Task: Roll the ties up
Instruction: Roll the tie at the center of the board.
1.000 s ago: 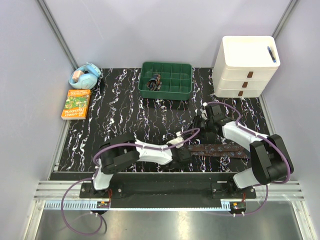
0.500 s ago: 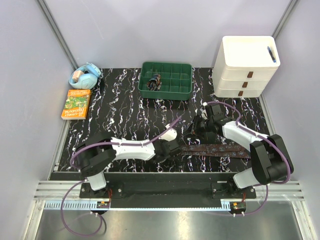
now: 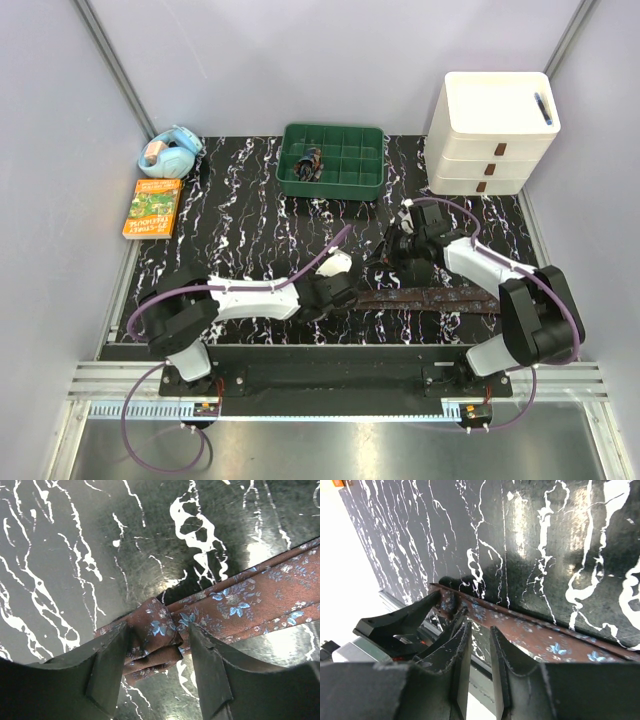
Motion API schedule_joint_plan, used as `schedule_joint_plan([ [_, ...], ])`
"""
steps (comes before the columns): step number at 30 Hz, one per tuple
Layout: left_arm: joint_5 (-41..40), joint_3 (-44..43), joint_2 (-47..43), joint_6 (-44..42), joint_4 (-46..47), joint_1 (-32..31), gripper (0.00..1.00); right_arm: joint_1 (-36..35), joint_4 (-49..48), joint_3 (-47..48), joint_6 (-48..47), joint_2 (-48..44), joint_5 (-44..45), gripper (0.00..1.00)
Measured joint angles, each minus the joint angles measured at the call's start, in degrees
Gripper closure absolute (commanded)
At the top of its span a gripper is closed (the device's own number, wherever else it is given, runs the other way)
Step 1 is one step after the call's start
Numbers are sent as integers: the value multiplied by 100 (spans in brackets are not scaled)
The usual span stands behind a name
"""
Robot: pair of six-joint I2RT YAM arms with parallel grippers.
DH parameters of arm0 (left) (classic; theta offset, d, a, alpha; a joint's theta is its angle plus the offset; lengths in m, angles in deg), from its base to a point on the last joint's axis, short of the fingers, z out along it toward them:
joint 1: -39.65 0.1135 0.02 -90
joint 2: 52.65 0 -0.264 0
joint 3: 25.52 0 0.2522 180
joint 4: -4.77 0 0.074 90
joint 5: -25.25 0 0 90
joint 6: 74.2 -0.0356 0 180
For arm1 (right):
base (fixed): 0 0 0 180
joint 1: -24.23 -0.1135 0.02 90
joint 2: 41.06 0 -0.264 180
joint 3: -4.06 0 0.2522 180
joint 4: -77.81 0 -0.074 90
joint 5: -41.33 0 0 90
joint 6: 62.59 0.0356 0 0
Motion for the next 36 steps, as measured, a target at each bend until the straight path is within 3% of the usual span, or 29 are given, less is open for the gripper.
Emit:
schedule_joint_plan([
  [4,81,28,-28,-4,87,0,43,-15,-144,11,107,155,-223,72],
  [10,111,37,-44,13,153,0,32,-264,-468,188,225,780,-505,71],
  [21,177,94,-181,2,151,0,23,-514,-787,365,313,1320,-581,71],
  [23,219,94,-278,-20,79,0,16,-533,-796,365,313,1322,-581,72],
  [36,345,160,-1941,-216,-70,57,18,-623,-769,501,291,1327,-647,66],
])
